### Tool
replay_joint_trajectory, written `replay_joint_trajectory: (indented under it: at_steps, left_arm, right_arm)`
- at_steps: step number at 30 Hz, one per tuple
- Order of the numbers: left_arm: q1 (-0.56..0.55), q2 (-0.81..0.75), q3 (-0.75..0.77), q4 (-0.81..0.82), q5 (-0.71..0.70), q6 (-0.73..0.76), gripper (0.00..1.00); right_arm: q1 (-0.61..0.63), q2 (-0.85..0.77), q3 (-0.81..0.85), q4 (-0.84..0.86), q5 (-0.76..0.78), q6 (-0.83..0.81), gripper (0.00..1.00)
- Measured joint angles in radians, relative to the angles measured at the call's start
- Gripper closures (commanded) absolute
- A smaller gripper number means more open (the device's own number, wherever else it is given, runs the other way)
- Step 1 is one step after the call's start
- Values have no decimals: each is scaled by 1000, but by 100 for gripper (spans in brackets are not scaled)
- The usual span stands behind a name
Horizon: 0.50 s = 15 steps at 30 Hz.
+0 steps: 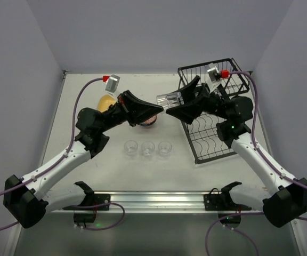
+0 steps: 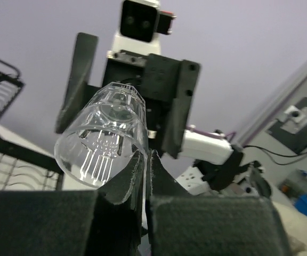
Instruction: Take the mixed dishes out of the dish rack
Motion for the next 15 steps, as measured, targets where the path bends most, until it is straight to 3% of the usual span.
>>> replay_joint_trajectory:
  at_steps: [8, 15]
  left_arm:
    - [-12, -104, 40, -391, -249, 224, 100]
    - [17, -95, 248, -1010, -763, 454, 100]
  right_arm:
    - [13, -14, 0, -211, 102, -110, 1]
    - [13, -68, 23, -650, 423, -284, 1]
